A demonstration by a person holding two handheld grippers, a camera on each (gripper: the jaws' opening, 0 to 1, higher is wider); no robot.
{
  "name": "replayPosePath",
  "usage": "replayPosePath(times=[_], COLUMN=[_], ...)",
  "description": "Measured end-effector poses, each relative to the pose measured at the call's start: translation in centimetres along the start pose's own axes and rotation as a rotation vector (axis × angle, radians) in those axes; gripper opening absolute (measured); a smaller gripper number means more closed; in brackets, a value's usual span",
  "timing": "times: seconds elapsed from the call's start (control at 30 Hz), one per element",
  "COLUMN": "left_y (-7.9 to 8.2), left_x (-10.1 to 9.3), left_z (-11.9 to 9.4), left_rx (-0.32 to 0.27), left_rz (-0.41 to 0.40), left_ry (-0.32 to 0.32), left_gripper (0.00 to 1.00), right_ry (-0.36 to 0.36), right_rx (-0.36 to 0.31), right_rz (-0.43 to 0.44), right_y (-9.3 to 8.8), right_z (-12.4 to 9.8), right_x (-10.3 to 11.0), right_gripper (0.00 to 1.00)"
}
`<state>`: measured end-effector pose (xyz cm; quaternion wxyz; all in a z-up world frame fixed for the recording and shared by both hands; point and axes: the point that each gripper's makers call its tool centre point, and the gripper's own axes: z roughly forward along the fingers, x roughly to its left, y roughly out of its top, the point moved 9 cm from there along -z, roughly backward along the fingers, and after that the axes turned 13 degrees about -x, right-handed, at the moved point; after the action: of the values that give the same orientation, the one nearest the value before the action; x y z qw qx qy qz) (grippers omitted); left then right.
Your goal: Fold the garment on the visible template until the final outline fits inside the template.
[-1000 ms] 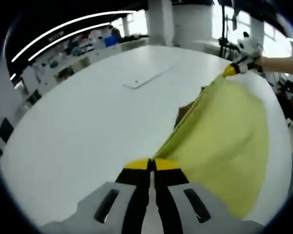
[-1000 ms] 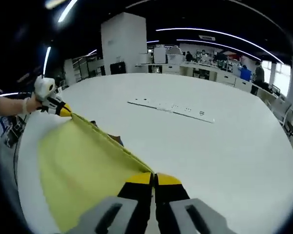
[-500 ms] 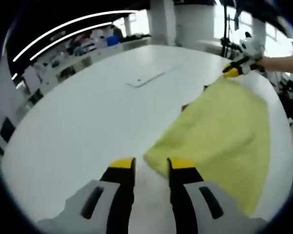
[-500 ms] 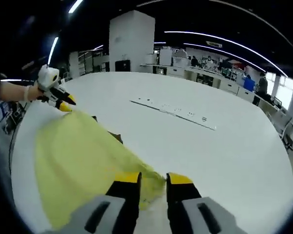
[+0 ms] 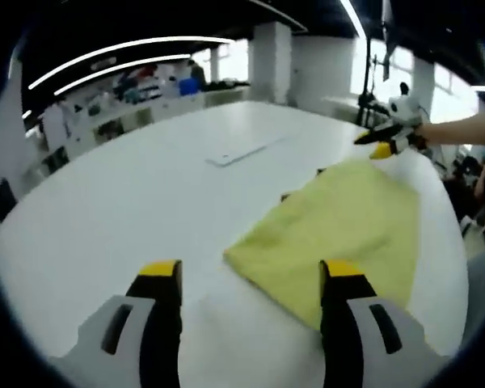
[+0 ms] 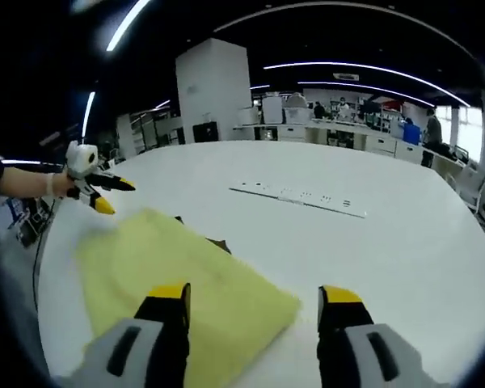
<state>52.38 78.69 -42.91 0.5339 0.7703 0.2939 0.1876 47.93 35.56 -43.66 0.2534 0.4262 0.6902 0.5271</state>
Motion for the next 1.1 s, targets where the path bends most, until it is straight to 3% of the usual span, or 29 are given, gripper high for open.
replayPosePath(times=[0.2,0.83,1.1], left_y=[0.2,-0.7,-2.5], left_x=[-1.1,-3.9,-5.8], left_z=[-1.0,-5.7,-7.3], left_rx=[-0.021,-0.078,-0.063], left_rz=[-0.025,-0.11,-0.135], left_ry=[-0.039,-0.034,-0.054], left_gripper=[0.62,0.53,0.48], right_ry=[-0.004,0.002,0.011], right_rx=[-0.004,-0.033,-0.049], right_rz=[0.025,0.04,0.071], right_y=[-0.1,0.0,-1.1], right_z=[-1.1,-5.9,-8.3], right_x=[0.3,2.5,3.7], right_gripper=[0.68,0.63,0.55])
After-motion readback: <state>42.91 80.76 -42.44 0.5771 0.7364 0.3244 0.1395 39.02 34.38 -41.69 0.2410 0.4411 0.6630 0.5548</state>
